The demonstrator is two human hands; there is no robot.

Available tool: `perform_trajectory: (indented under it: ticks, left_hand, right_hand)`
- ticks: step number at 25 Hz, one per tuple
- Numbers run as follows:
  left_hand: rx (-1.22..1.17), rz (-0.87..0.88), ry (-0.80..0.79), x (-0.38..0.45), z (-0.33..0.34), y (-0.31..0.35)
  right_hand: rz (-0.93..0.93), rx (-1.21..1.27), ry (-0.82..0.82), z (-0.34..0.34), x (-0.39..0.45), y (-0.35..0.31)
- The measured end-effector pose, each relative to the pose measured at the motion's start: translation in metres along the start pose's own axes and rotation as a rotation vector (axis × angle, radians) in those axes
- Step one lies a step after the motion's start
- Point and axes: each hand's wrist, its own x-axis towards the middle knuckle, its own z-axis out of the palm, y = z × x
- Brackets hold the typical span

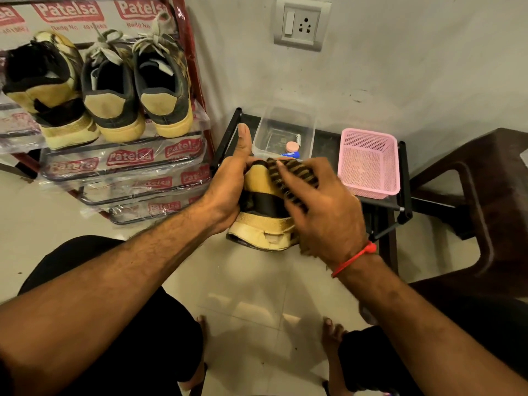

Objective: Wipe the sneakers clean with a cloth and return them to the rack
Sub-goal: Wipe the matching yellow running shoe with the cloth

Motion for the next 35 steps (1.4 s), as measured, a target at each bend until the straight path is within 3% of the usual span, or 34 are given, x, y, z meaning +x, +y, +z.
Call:
perform_trajectory:
  ticks: [2,5,10,15,21,25,28,32,35]
  left_hand:
    - [-0.029,-0.033,-0.074,-0.004,0.002,0.001]
    - [-0.039,-0.075,-0.13,-0.008,0.006,0.001]
    - [-0.06,-0.08,-0.128,-0.006,-0.002,0.004]
    - [0.026,-0.06,-0.163,-0.001,-0.013,0.001]
    - [0.127,-0.056,-0.1,0.004,-0.008,0.004]
    - [0.309,-0.139,-0.164,0.003,-0.012,-0.001]
    - [0.389,-0.186,-0.196,0.003,-0.016,0.0]
    - [0.358,-0.142,-0.184,0.005,-0.019,0.006]
    - [0.395,-0.131,-0.221,0.004,-0.017,0.007]
  right_hand:
    - [0.003,0.035,0.004,-0.006,0.005,-0.002]
    - [-0.142,-0.026,-0.025,-0.005,-0.001,-0.01]
    - [-0.047,0.104,-0.058,-0.015,0.009,0.017]
    - [-0.372,0.125,-0.296,-0.01,-0.002,0.003]
    - [-0.289,0.022,-0.236,-0.014,0.005,0.01]
    - [-0.377,0.013,-0.341,-0.006,-0.005,-0.005]
    - [-0.387,0.085,-0.402,-0.008,0.0,0.001]
    - [-0.368,0.244,-0.372,-0.019,0.007,0.021]
    - [-0.397,0.224,-0.352,-0.023,0.006,0.021]
